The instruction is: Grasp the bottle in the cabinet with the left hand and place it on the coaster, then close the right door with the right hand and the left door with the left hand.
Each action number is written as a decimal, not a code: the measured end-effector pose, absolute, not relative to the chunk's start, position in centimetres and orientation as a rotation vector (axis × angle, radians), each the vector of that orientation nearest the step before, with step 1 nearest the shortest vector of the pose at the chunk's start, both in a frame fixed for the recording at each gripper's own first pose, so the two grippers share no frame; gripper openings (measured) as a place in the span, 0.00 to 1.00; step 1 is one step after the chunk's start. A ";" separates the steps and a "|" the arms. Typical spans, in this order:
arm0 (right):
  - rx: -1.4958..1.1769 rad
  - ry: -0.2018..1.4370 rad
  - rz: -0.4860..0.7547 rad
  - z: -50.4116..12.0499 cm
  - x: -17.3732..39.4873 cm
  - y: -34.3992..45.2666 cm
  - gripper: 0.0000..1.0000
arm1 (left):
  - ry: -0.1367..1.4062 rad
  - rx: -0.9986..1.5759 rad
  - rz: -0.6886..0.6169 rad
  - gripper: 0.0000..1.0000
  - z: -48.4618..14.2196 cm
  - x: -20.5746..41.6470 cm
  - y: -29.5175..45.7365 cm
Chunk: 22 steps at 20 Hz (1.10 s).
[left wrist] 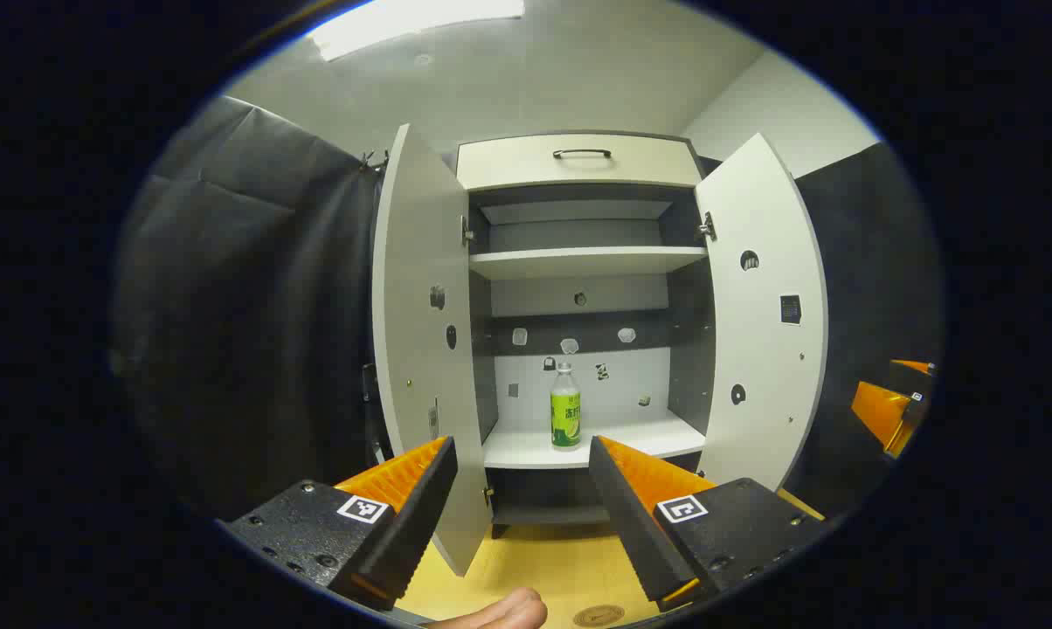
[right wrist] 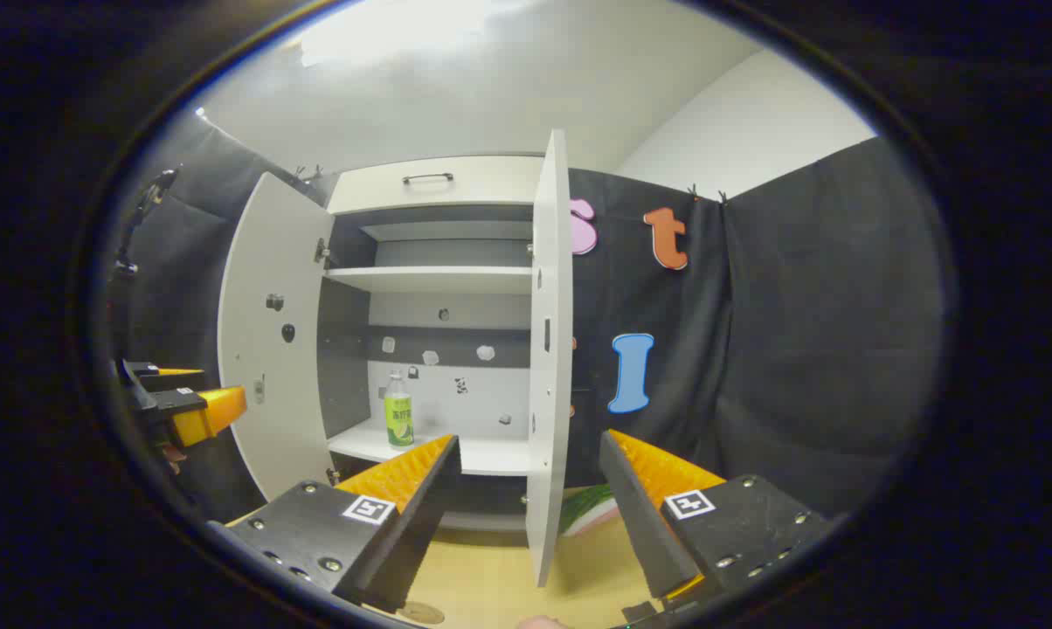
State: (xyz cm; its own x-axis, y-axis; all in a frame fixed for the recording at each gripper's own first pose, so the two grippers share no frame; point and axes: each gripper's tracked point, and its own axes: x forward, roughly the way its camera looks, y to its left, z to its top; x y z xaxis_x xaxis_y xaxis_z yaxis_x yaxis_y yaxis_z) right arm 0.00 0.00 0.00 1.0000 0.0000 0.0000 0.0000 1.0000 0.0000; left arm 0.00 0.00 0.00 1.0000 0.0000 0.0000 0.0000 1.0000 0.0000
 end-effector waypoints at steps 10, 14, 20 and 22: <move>-0.021 0.036 0.108 -1.4 1.9 3.4 0.96 | 0.099 -0.043 -0.061 0.96 -3.0 0.9 -1.5; -0.022 0.039 0.121 -1.2 2.9 4.4 0.96 | 0.094 -0.037 -0.072 0.96 -3.6 3.0 -0.9; -0.016 0.050 0.120 -1.6 4.3 5.7 0.96 | 0.102 -0.039 -0.099 0.96 -4.9 7.2 -0.8; -0.018 0.049 0.111 -1.9 5.0 6.0 0.96 | 0.098 -0.041 -0.111 0.96 -4.9 8.6 -0.9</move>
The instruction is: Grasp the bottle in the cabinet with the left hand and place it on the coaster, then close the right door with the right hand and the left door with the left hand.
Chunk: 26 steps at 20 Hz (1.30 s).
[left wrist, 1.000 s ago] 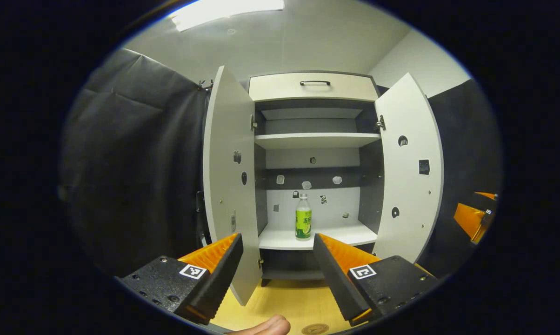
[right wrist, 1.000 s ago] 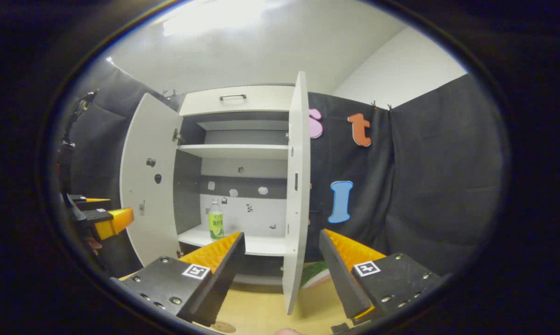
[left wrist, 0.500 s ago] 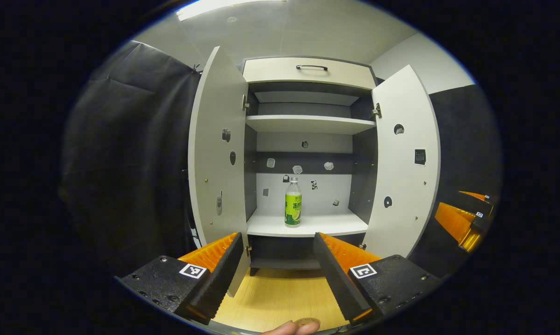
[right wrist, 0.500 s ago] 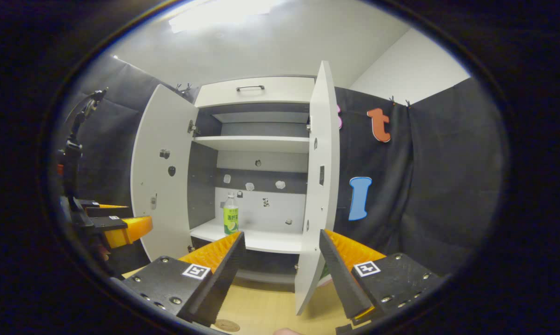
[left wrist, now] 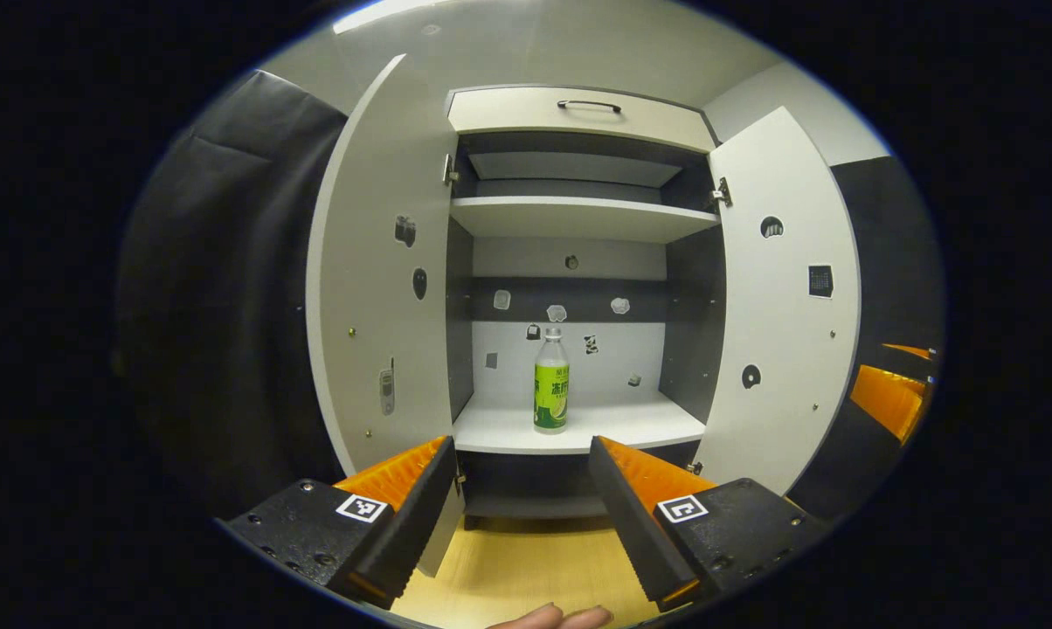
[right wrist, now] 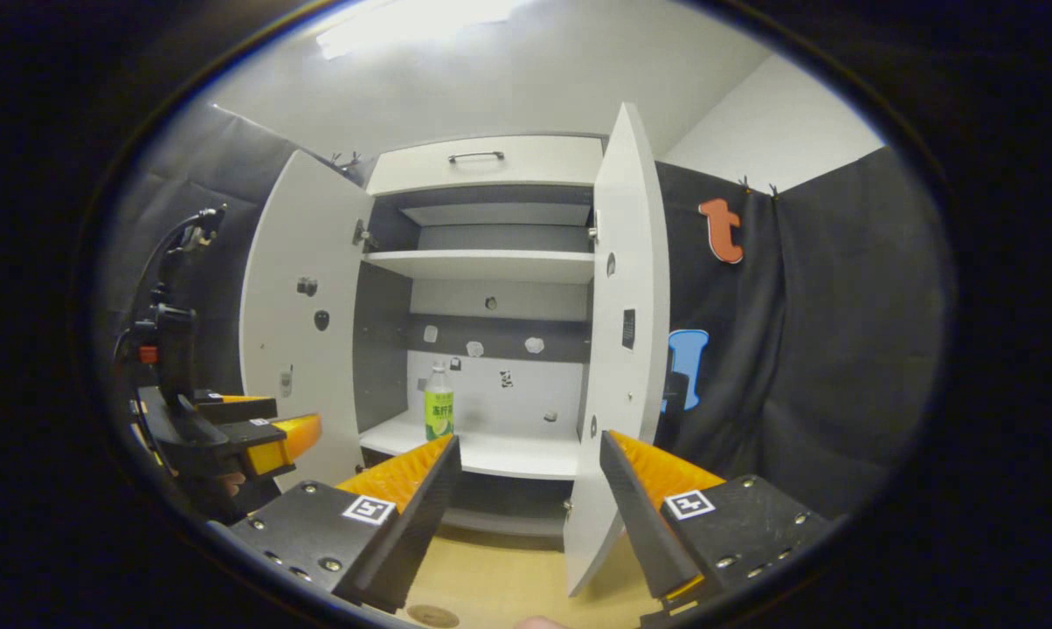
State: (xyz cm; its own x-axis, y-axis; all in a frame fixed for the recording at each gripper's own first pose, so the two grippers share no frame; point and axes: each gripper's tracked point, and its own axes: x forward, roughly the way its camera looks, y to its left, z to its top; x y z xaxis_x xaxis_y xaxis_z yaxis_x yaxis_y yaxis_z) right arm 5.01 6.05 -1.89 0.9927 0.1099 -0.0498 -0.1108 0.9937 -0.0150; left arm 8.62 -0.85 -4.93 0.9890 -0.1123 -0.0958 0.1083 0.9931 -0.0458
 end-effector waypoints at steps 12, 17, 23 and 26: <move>-0.045 0.039 0.105 -3.0 8.7 9.0 0.96 | 0.047 -0.094 -0.187 0.97 -4.4 20.3 -2.5; -0.073 0.016 0.110 -2.8 10.2 9.7 0.96 | 0.042 -0.111 -0.201 0.96 -5.8 26.0 -4.2; -0.091 0.030 0.097 -3.6 11.6 9.8 0.96 | -0.008 -0.101 -0.204 0.96 -6.5 32.7 -6.0; -0.114 0.033 0.087 -3.9 11.9 9.4 0.96 | 0.018 -0.098 -0.225 0.96 -7.6 35.3 -7.1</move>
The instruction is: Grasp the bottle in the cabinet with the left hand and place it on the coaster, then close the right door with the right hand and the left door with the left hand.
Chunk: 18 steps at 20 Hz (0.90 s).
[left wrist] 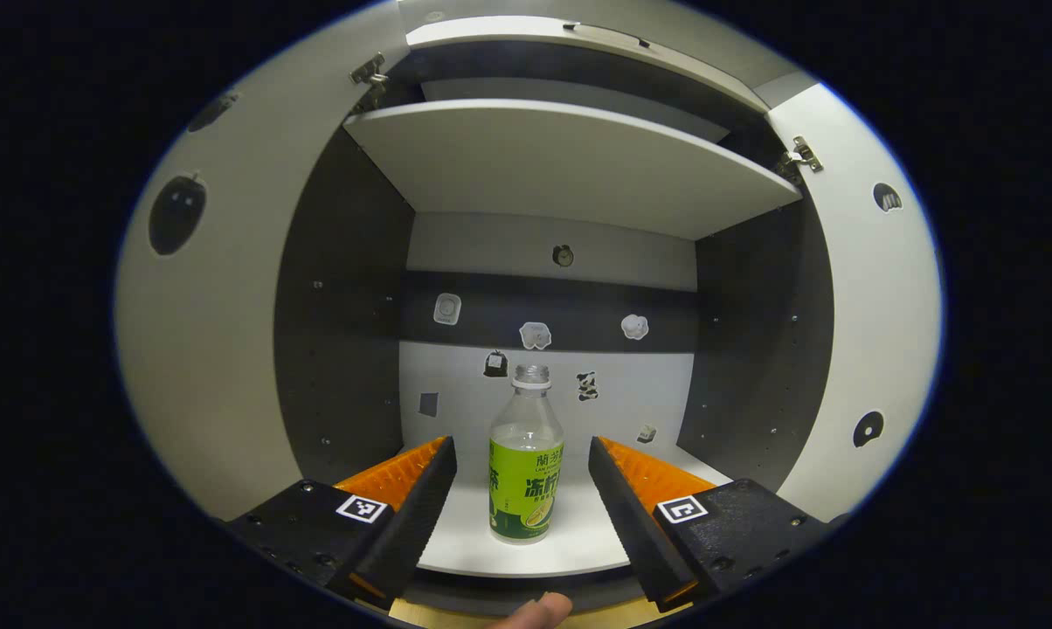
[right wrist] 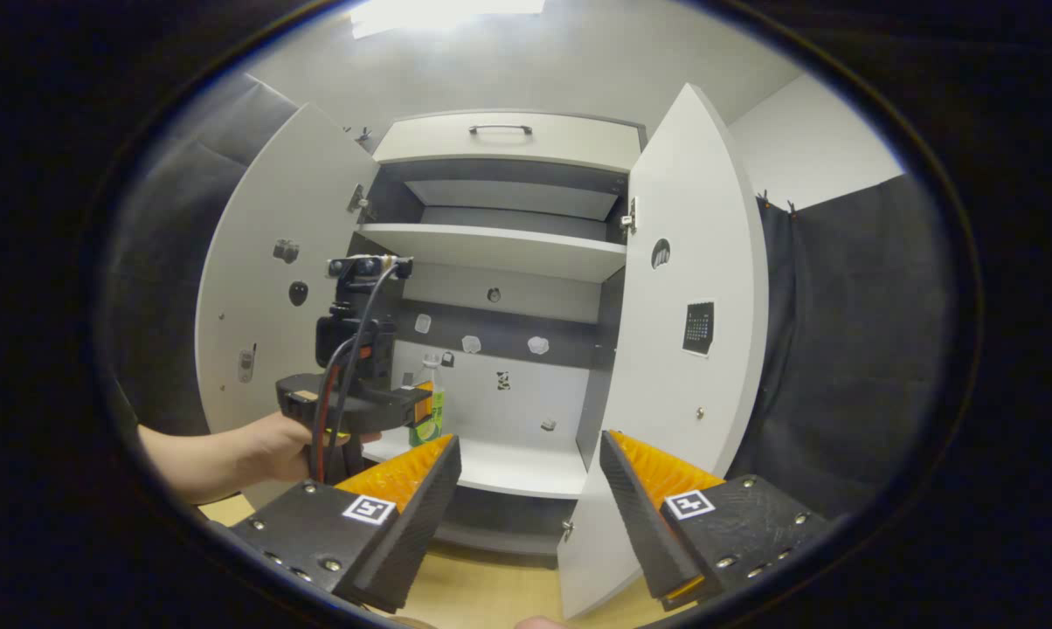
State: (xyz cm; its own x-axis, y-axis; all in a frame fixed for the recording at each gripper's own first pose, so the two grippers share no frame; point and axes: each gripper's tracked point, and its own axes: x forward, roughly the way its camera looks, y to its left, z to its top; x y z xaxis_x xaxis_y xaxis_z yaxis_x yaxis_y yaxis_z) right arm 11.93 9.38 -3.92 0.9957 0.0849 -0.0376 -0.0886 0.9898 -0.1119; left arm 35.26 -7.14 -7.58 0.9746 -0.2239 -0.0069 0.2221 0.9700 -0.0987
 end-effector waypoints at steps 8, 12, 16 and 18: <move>-0.114 0.042 0.065 -4.7 11.6 8.1 0.96 | 0.062 -0.063 -0.213 0.96 -10.3 39.9 -7.9; -0.093 0.063 0.045 -5.1 9.6 6.7 0.94 | 0.121 -0.125 -0.230 0.95 -12.2 41.1 -8.4; -0.070 0.081 0.004 -5.6 7.2 4.1 0.96 | 0.100 -0.081 -0.236 0.80 -11.6 40.0 -8.0; -0.055 0.094 -0.012 -6.0 6.0 3.2 0.96 | 0.104 -0.065 -0.251 0.80 -11.5 37.8 -7.8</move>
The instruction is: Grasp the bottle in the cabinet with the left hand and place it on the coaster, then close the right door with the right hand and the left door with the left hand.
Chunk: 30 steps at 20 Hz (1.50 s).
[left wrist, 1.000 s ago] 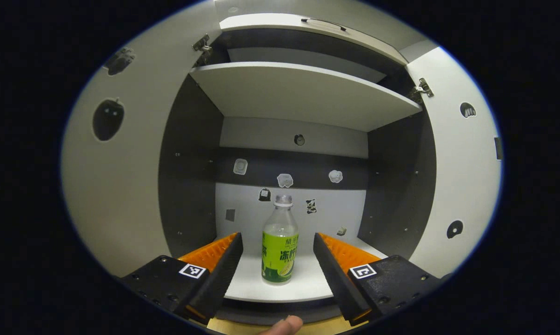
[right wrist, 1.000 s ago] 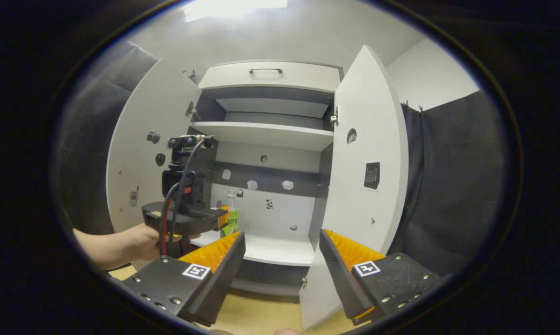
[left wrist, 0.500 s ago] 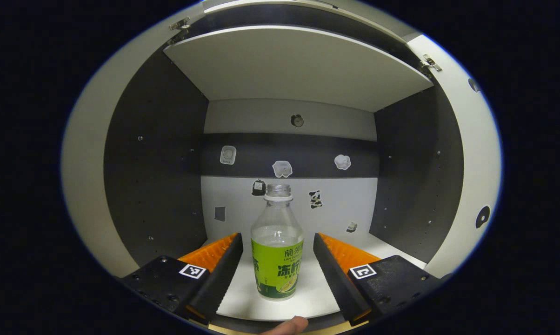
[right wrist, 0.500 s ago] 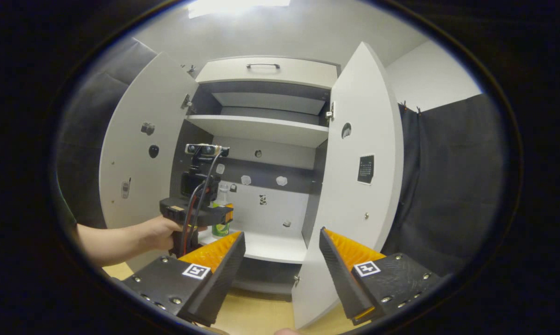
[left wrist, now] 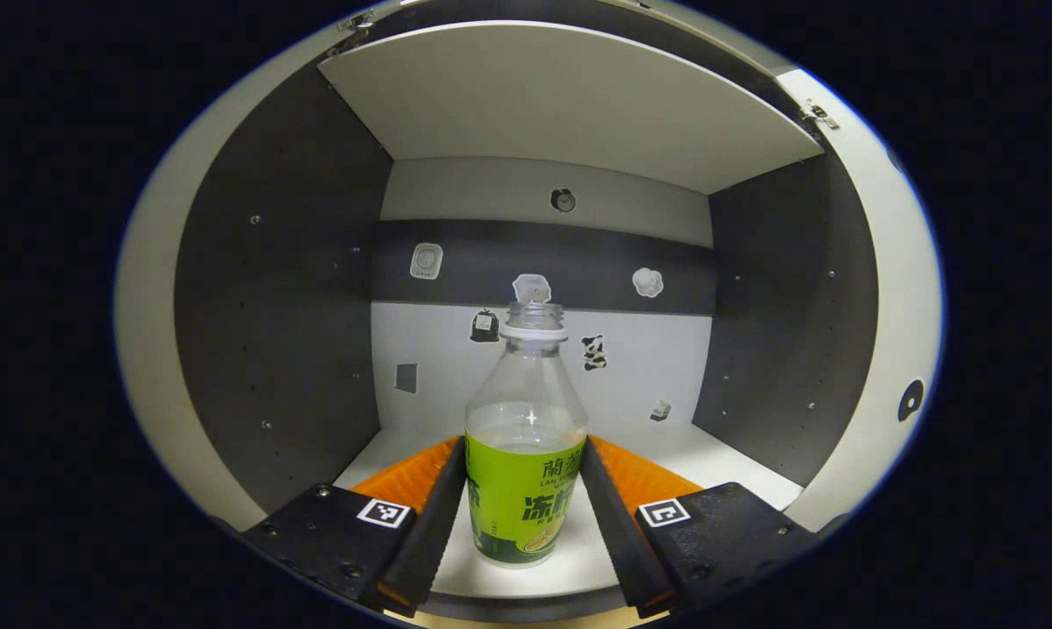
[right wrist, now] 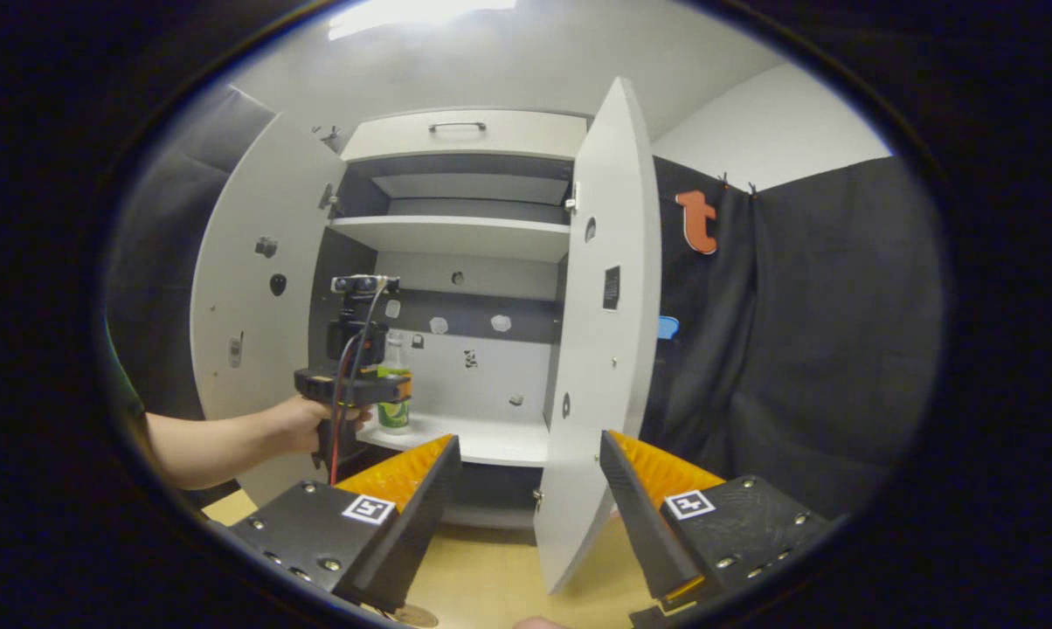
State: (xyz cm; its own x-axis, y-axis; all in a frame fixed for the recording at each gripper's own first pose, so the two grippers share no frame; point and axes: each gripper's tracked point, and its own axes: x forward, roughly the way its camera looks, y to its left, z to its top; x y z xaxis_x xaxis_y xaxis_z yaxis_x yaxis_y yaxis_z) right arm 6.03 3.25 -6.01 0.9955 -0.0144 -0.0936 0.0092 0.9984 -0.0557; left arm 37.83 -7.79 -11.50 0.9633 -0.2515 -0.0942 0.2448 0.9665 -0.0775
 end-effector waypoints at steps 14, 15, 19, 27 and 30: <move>-0.028 0.076 0.051 -6.4 1.4 1.3 0.96 | -0.014 -0.059 -0.232 0.80 -8.8 20.0 -5.4; -0.025 0.075 0.058 -6.4 1.3 1.3 0.96 | -0.015 -0.051 -0.238 0.80 -9.0 18.7 -5.4; -0.020 0.073 0.068 -6.5 1.2 0.7 0.96 | -0.027 -0.032 -0.254 0.80 -10.7 14.2 -5.5; 0.021 0.100 0.081 -7.7 1.0 -0.6 0.96 | 0.065 -0.034 -0.324 0.80 -21.1 6.2 -8.2; 0.057 0.126 0.067 -8.7 0.7 -1.4 0.96 | 0.174 -0.038 -0.384 0.80 -27.6 3.1 -10.3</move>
State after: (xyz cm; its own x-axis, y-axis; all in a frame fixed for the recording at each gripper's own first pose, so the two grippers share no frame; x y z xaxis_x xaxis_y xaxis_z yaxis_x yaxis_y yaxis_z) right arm 0.68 -1.42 -8.70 0.9898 0.0708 -0.1238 -0.0636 0.9961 0.0614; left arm 3.09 -10.29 -27.60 0.9125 -0.3759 -0.1612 0.3693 0.9267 -0.0702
